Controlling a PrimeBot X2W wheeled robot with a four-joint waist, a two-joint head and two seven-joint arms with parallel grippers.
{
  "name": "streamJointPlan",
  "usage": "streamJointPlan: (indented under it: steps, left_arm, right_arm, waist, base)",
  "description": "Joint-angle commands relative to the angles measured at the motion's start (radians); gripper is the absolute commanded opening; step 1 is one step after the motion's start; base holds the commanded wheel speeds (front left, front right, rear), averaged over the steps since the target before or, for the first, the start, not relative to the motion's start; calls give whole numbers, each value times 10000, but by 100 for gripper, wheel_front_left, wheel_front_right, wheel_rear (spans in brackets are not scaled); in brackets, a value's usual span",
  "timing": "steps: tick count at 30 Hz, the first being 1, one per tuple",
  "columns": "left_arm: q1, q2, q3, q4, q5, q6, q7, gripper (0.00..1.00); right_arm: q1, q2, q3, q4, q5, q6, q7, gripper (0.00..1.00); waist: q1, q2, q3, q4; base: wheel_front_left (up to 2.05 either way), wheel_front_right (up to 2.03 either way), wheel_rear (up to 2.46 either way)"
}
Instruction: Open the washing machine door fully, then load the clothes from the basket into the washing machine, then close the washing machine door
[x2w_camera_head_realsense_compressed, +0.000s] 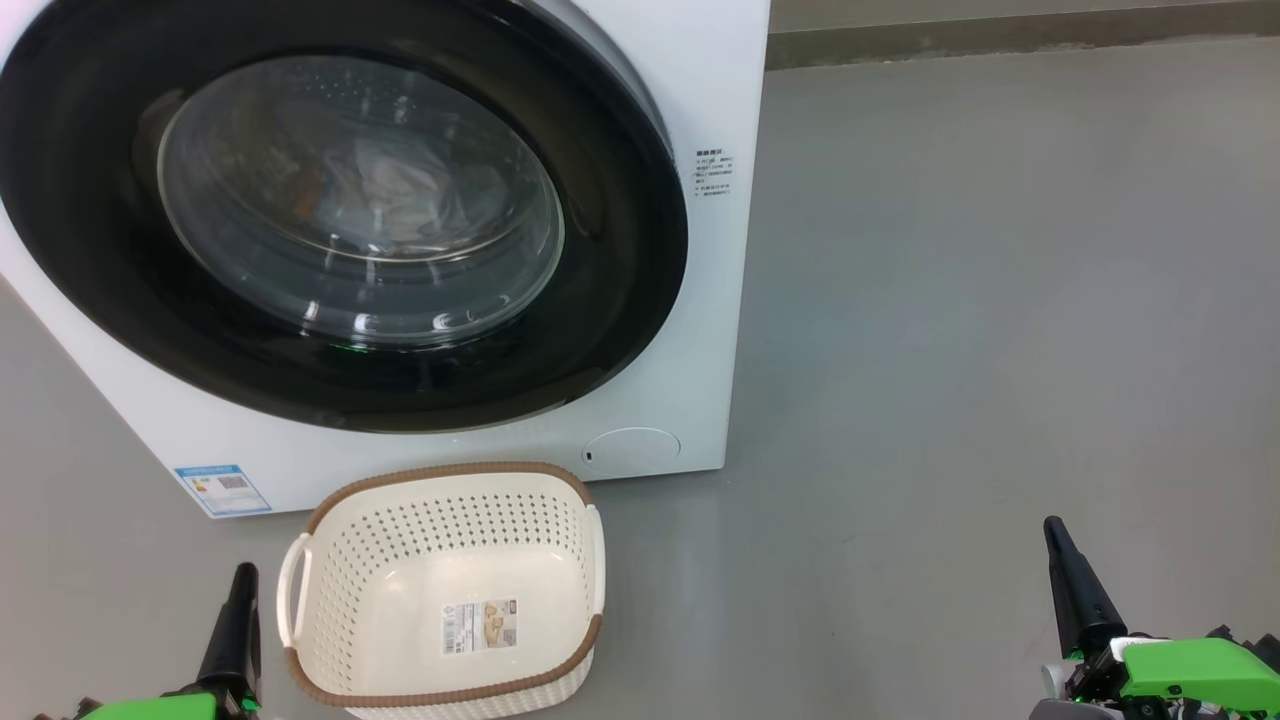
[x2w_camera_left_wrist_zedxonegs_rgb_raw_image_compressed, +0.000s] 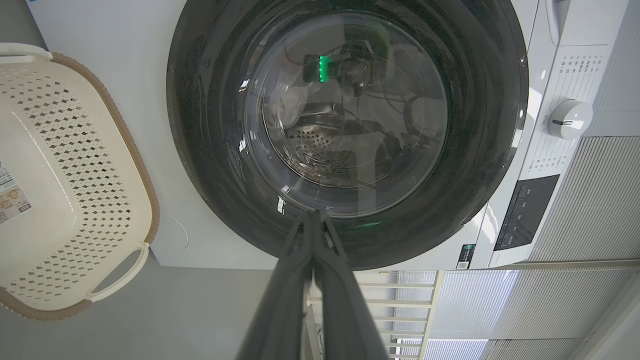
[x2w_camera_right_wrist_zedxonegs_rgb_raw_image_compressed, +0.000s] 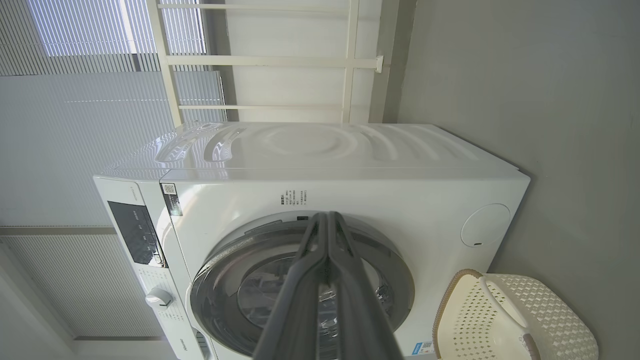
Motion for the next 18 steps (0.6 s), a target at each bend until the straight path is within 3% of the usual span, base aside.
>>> streamJointPlan:
  steps: [1, 18]
  left_arm:
    - [-394, 156, 330, -200, -34, -115, 74, 0]
    - [-394, 156, 329, -200, -35, -115, 74, 0]
  right_arm:
    - [-405, -118, 231, -244, 38, 16, 76, 0]
    - [-405, -118, 231, -244, 39, 16, 76, 0]
  waist:
    - [-1, 0, 0, 0]
    - [-1, 0, 0, 0]
  base:
    - [0, 0, 0]
    - [0, 0, 0]
